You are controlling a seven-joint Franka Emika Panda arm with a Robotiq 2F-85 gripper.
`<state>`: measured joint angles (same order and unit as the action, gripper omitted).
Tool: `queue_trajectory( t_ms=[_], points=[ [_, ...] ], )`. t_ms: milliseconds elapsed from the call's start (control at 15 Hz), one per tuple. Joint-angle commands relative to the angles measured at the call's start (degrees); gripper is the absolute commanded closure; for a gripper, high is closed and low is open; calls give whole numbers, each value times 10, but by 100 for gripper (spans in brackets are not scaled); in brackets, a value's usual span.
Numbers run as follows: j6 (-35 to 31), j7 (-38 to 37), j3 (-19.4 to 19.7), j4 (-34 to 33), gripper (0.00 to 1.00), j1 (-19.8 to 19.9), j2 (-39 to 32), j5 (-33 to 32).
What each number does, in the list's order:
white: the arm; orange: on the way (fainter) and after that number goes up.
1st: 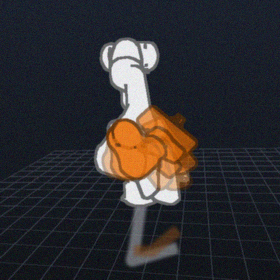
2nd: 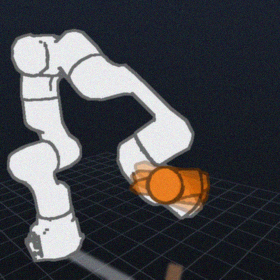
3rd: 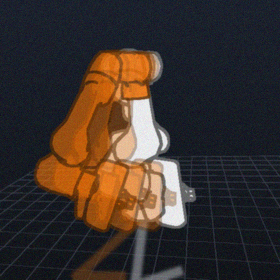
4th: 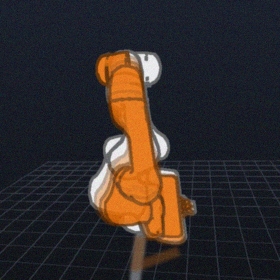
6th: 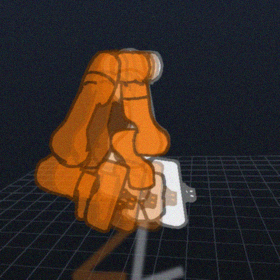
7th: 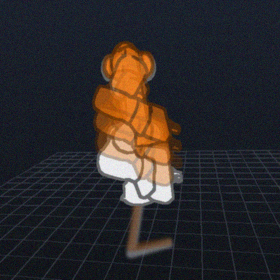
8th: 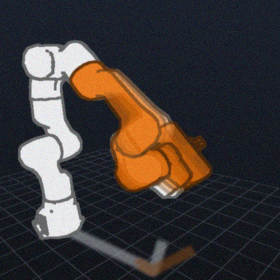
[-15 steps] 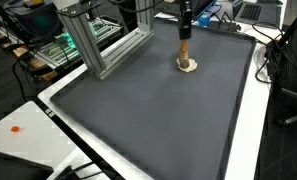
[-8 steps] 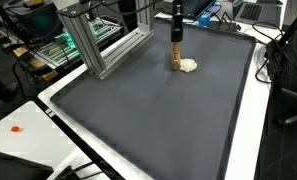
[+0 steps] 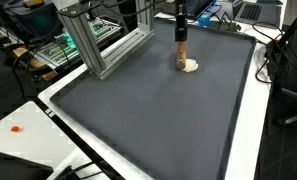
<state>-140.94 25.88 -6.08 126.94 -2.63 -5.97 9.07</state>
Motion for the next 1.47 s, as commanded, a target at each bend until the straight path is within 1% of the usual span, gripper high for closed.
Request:
queue_trajectory(
  t_ms=[0,267,800,1133,1267,1400],
  points=[
    [-62,-11,-9,20,77,-7,-23,16],
    [-96,-46,-10,27,77,-14,-32,3],
    [-159,-76,-16,35,77,-17,-46,7],
    [-207,-97,-21,34,77,-16,-67,-6],
    [-207,-109,-18,33,77,-16,-72,-23],
    [-167,-131,-6,31,77,-18,-60,-54]
  ],
)
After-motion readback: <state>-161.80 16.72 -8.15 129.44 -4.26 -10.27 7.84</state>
